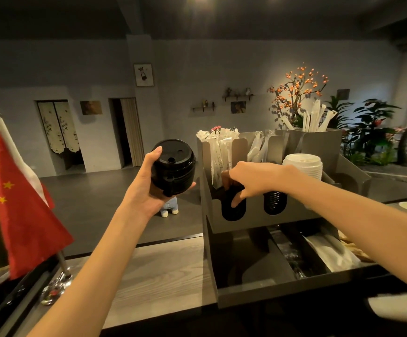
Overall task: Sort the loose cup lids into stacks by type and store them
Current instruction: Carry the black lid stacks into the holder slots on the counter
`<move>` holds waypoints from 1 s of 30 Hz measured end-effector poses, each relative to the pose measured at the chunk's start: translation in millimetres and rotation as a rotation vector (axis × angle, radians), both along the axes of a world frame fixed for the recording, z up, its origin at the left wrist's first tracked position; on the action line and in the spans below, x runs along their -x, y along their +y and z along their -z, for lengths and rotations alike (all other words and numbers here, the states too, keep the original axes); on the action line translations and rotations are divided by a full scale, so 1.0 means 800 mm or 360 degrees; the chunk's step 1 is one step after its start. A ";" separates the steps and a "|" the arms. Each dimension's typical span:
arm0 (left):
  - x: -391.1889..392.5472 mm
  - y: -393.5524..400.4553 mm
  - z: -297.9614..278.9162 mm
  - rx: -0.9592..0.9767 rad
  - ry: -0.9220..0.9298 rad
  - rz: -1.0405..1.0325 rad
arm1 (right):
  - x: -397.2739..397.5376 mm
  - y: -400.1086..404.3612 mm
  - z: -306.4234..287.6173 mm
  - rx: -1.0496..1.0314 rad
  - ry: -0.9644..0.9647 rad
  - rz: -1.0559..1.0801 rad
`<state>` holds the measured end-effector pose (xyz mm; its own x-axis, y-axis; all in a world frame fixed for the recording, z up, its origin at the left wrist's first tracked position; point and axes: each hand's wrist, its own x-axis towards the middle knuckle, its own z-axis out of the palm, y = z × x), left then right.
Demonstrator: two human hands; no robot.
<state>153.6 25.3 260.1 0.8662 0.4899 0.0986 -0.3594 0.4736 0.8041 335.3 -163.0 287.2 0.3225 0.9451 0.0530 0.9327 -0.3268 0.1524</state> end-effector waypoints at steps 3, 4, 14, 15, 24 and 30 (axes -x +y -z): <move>0.004 0.004 0.003 -0.0011 -0.0015 0.0001 | 0.000 0.007 -0.009 0.0111 -0.0080 0.0084; 0.006 0.006 0.004 -0.0016 -0.0020 0.0004 | 0.000 0.010 -0.012 0.0143 -0.0179 0.0092; 0.018 0.031 0.067 0.0093 0.0214 -0.0087 | -0.005 0.027 0.007 0.0466 -0.0179 0.0170; 0.019 0.032 0.077 0.0110 0.0285 -0.0106 | -0.005 0.027 0.008 0.0474 -0.0172 0.0178; 0.028 0.041 0.146 0.0178 0.0632 -0.0136 | -0.012 0.043 0.000 0.0406 -0.0081 0.0092; 0.024 0.033 0.122 0.0226 0.0508 -0.0094 | -0.019 0.038 0.008 0.0234 0.0076 0.0045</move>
